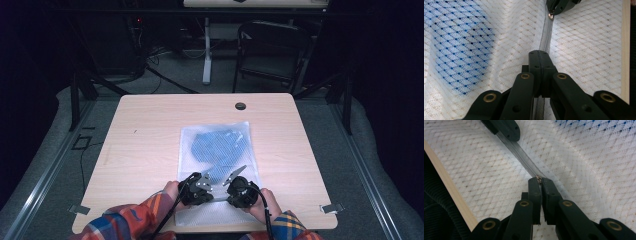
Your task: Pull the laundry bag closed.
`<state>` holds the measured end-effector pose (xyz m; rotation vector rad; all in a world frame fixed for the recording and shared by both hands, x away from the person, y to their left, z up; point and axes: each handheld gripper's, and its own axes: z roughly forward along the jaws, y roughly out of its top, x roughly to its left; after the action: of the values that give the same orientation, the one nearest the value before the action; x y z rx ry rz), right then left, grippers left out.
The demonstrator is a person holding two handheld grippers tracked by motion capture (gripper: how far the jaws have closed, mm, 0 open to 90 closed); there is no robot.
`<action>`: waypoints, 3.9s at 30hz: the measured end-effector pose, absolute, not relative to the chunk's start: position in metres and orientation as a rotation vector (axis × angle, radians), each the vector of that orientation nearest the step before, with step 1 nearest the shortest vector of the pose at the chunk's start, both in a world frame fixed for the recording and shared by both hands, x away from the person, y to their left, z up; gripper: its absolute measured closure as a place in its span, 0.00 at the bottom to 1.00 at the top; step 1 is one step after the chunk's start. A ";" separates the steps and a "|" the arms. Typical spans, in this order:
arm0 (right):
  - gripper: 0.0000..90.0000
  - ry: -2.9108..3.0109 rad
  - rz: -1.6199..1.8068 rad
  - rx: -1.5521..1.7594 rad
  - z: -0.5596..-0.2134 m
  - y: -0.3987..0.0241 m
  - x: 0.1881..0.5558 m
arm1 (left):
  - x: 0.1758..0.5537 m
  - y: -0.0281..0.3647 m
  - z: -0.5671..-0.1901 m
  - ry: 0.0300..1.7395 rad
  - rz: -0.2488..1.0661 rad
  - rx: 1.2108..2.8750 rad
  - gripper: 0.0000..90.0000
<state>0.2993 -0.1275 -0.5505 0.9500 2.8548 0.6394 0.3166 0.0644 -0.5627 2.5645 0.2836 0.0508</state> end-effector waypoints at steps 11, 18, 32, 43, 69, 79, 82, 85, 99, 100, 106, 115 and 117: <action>0.97 2.866 0.631 0.972 -0.550 -0.134 0.301 | 0.317 0.064 -0.563 0.284 0.050 2.564 1.00; 0.96 2.865 0.615 0.998 -0.550 -0.138 0.301 | 0.317 0.065 -0.563 0.290 0.045 2.562 1.00; 0.96 2.864 0.651 0.960 -0.549 -0.137 0.302 | 0.314 0.045 -0.563 0.245 0.082 2.513 1.00; 0.96 2.878 0.630 0.961 -0.552 -0.138 0.302 | 0.315 0.042 -0.566 0.254 0.081 2.519 1.00; 0.96 2.872 0.598 1.007 -0.549 -0.153 0.303 | 0.315 0.042 -0.566 0.242 0.087 2.520 1.00; 0.96 2.871 0.582 1.023 -0.549 -0.158 0.303 | 0.315 0.042 -0.566 0.237 0.087 2.522 1.00; 0.96 2.864 0.586 1.040 -0.549 -0.161 0.302 | 0.315 0.042 -0.566 0.237 0.088 2.522 1.00; 0.96 2.872 0.577 1.032 -0.548 -0.163 0.303 | 0.315 0.042 -0.566 0.237 0.087 2.522 1.00; 0.96 2.847 0.582 1.063 -0.548 -0.169 0.301 | 0.315 0.042 -0.566 0.237 0.088 2.522 1.00; 0.96 2.853 0.565 1.051 -0.548 -0.169 0.302 | 0.315 0.042 -0.566 0.237 0.088 2.521 1.00; 0.96 2.852 0.573 1.054 -0.547 -0.169 0.301 | 0.315 0.042 -0.566 0.236 0.087 2.522 1.00; 0.96 2.847 0.571 1.064 -0.547 -0.173 0.301 | 0.315 0.042 -0.566 0.236 0.088 2.522 1.00; 0.96 2.849 0.558 1.056 -0.547 -0.173 0.302 | 0.315 0.042 -0.566 0.239 0.087 2.521 1.00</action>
<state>0.3016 -0.1726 -0.5473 1.0560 2.8491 0.5583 0.3146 0.0418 -0.5662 2.5206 0.2391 0.0869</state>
